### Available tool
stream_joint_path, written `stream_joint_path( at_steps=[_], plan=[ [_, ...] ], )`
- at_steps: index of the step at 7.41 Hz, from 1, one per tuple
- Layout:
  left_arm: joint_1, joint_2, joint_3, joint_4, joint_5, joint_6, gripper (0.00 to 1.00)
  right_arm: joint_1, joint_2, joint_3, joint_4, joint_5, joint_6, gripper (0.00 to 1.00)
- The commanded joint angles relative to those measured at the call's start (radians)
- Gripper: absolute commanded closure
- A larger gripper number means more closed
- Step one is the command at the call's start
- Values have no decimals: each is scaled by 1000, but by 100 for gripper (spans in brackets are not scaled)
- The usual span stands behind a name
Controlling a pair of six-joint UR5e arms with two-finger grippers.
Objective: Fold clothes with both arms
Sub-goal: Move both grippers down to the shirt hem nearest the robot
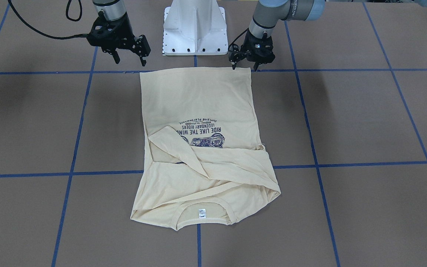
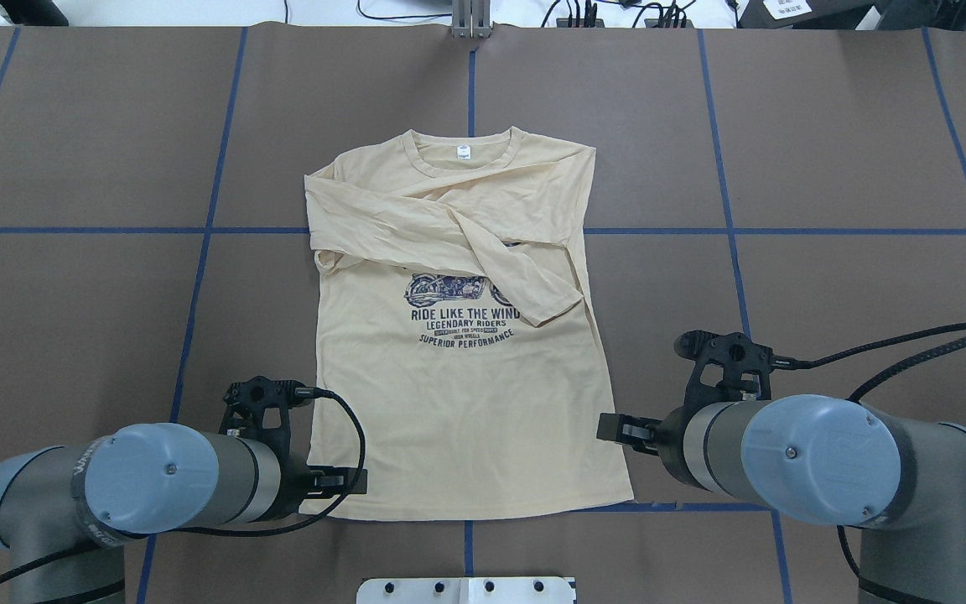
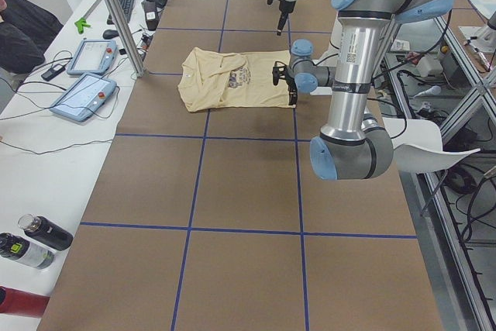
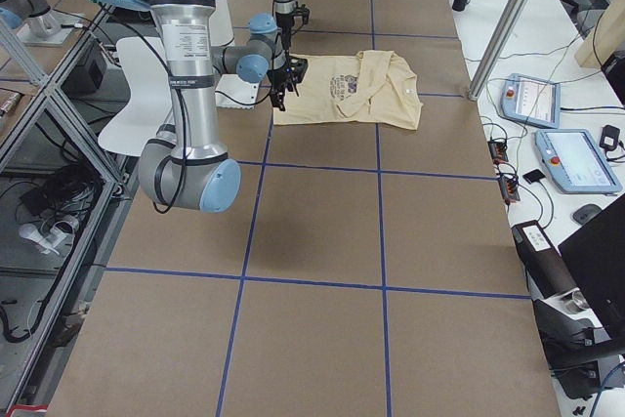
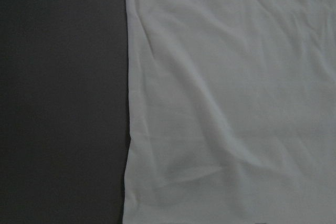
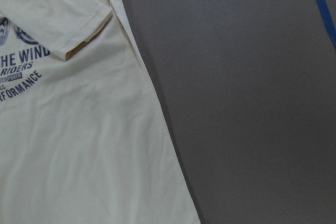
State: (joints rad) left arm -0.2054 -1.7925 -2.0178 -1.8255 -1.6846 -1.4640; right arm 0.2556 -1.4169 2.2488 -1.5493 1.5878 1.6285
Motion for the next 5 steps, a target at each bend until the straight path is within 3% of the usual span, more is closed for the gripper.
stream_joint_path(
  at_steps=[1, 3, 5],
  plan=[
    [29, -2, 5, 17, 3, -1, 19, -1, -5, 0, 8, 0, 1, 0],
    [49, -2, 10, 17, 3, 5, 36, -1, -4, 2, 6, 0, -1, 0],
    [54, -2, 10, 17, 2, 8, 41, -1, -4, 0, 8, 0, 1, 0]
  ],
)
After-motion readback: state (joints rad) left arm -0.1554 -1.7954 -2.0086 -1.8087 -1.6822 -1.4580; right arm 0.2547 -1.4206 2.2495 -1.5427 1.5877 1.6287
